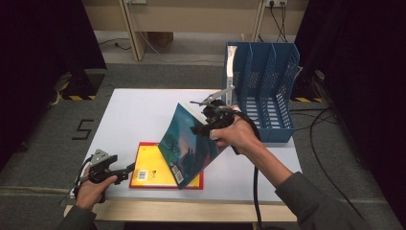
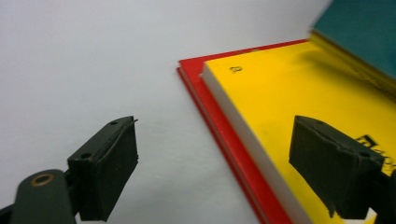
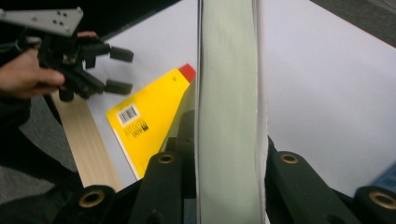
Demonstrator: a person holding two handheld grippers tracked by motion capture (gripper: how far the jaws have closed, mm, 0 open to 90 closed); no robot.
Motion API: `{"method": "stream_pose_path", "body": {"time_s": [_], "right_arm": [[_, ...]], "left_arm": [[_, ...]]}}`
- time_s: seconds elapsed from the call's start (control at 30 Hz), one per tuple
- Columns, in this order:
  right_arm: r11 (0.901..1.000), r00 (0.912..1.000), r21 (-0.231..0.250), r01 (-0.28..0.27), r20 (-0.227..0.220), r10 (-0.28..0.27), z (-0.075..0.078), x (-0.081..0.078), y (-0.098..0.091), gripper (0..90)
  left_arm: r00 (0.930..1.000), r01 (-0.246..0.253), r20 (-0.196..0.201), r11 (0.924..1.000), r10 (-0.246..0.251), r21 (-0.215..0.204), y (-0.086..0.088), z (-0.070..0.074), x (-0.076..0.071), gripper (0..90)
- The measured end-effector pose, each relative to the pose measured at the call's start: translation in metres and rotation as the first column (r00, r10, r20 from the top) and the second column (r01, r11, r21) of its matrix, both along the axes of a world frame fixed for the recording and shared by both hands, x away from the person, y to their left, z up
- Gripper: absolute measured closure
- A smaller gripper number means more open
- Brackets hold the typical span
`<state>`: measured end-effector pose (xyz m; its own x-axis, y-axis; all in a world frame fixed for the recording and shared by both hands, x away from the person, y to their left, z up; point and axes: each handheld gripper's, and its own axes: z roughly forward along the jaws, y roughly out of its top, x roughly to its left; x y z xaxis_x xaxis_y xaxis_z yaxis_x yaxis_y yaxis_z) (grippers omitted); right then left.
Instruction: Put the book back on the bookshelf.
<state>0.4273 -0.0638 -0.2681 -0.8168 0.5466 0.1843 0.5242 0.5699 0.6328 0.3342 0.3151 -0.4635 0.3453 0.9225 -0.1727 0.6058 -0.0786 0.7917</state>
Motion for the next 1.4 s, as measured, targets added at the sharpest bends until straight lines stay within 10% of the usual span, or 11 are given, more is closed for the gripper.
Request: {"method": "stream_pose_path", "body": {"time_s": [0.23, 0.37, 1.4], "right_arm": [[0.9971, 0.9992, -0.071, 0.028, 0.032, -0.025, 0.014, -0.005, -0.017, 73.9], [0.9953, 0.9981, -0.087, 0.044, 0.047, -0.040, 0.019, -0.007, -0.024, 73.9], [0.9616, 0.9718, -0.157, 0.225, 0.106, -0.211, 0.060, -0.025, -0.101, 73.9]], "left_arm": [[0.9985, -0.051, -0.016, 0.9973, 0.052, 0.054, 0.016, -0.006, 0.007, 14.8], [0.9956, -0.012, -0.089, 0.9863, 0.027, 0.164, 0.018, -0.018, 0.012, 14.8], [0.9957, -0.017, -0.088, 0.9865, 0.031, 0.163, 0.017, -0.021, 0.012, 13.2]]}}
